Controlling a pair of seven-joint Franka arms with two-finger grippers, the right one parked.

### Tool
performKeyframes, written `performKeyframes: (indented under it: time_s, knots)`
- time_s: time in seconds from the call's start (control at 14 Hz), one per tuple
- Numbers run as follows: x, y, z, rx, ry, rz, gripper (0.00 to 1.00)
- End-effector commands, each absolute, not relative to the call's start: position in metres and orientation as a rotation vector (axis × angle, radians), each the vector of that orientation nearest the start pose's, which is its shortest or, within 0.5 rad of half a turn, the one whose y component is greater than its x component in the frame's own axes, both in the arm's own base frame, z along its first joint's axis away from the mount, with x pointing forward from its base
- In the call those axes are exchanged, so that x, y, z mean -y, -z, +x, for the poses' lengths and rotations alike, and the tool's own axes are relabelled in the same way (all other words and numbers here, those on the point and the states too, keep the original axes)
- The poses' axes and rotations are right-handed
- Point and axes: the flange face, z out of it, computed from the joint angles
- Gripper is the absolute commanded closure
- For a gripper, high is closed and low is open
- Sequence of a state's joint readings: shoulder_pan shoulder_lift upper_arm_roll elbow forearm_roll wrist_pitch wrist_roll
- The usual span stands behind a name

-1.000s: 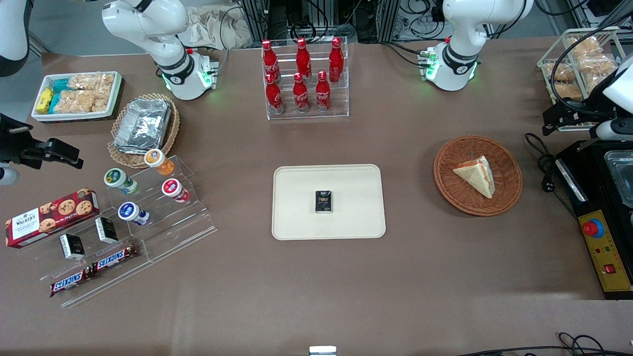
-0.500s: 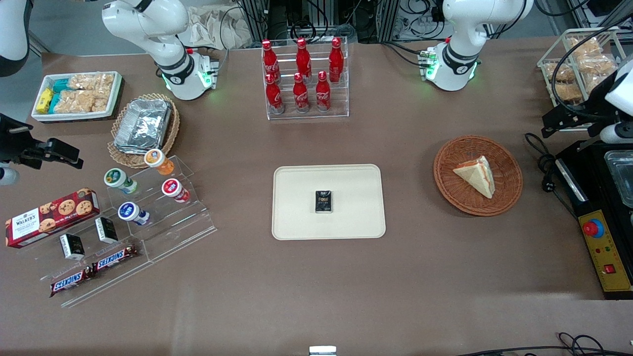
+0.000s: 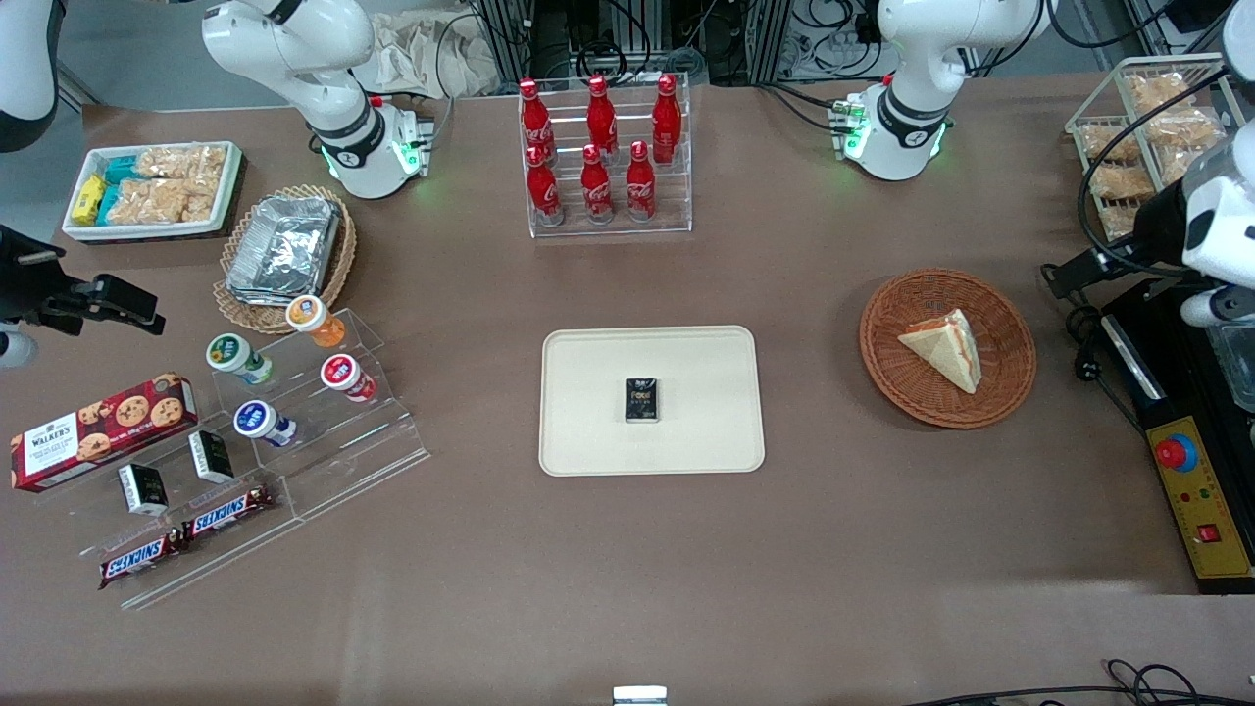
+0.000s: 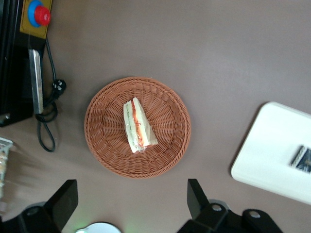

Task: Place sandwich from basket to tray
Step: 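Move the open left gripper down over the sandwich in the wicker basket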

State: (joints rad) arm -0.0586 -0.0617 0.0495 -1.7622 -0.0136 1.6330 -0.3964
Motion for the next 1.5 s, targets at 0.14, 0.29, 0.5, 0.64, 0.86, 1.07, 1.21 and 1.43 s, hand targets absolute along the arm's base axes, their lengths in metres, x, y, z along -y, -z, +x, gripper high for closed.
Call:
performKeyframes:
  time_s: [0.14,0.29,0.5,0.64,0.86,1.07,1.21,1.43]
  knots:
    - [0.008,-0.506,0.508,0.908,-0.052,-3.004,0.00]
    - [0.008,-0.467,0.495,0.958,-0.009,-2.999,0.00]
    - [0.008,-0.427,0.487,0.983,-0.026,-2.983,0.00]
    - [0.007,-0.404,0.479,0.993,-0.041,-2.976,0.00]
    - [0.007,-0.365,0.474,1.114,-0.048,-2.927,0.00]
    - [0.007,-0.323,0.465,1.132,-0.044,-2.920,0.00]
    - [0.005,-0.296,0.465,1.142,-0.067,-2.907,0.00]
    - [0.003,-0.264,0.457,1.171,-0.058,-2.898,0.00]
